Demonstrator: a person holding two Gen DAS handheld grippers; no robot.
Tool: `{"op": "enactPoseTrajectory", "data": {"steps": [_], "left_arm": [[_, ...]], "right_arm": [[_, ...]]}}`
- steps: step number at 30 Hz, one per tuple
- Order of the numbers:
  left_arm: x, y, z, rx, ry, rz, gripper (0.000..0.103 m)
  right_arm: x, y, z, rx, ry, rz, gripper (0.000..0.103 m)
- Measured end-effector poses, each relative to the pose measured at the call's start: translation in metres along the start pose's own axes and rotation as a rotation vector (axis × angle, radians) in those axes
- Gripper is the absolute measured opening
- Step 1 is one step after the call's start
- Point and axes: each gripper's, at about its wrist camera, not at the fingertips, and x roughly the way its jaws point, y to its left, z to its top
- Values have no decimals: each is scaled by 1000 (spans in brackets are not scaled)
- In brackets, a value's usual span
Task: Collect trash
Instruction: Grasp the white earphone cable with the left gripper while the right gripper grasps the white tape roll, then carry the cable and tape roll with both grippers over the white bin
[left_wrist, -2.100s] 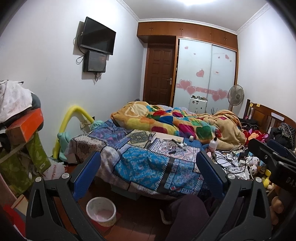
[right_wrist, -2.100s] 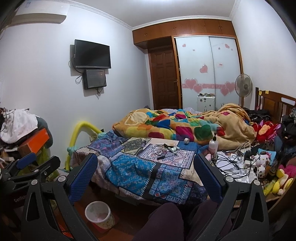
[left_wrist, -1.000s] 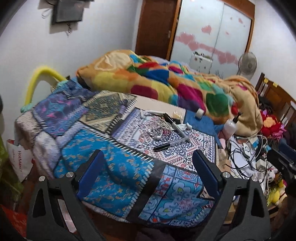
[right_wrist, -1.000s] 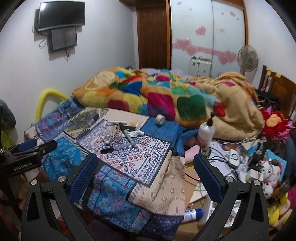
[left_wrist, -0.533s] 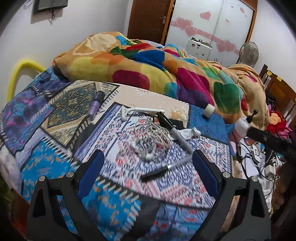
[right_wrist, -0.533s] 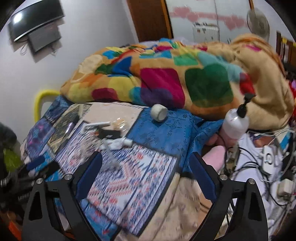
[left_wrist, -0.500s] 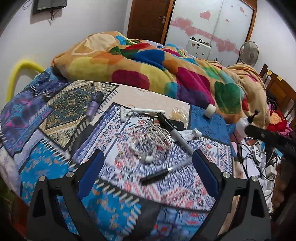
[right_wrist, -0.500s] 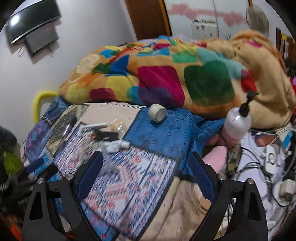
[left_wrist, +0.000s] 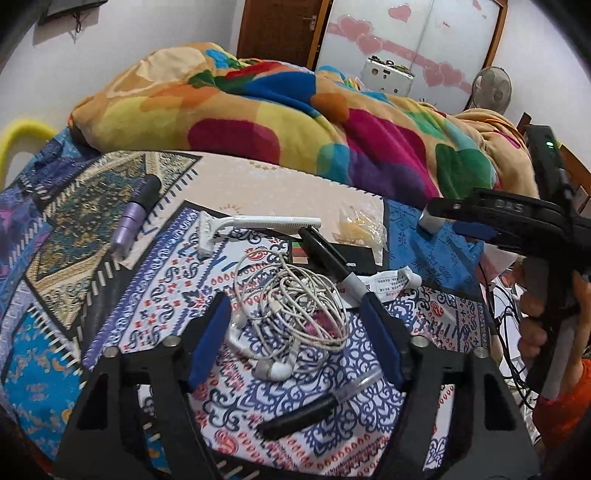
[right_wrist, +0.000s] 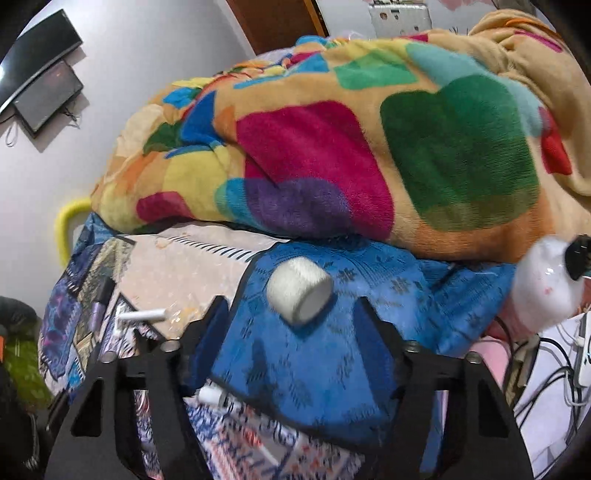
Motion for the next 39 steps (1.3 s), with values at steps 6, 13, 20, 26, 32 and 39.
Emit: {"op": "enactPoseTrajectory", "data": {"steps": [6,13,20,26,32,39], "left_arm": [[12,13,2,-67,58,-78,13],[-16,28,5,-118,41,-116,6],[-44,32,6,-77,37,-29,7],[-60,52,-4,-74,27,61,7],[-64,69,-18,-91,103,96,42],[-50,50,-27,-87,118,34,59]], "right_arm": [[8,2,-4,-36,15,-31,22],[-13,20,-25,-119,11,-25,22],[-36,41,-58,-191,37,4,22],[-52,49,-82,-234,39,19,22],[-62,47,-97,-243,45,24,22],[-61,47,-112,-263,48,6,22]]}}
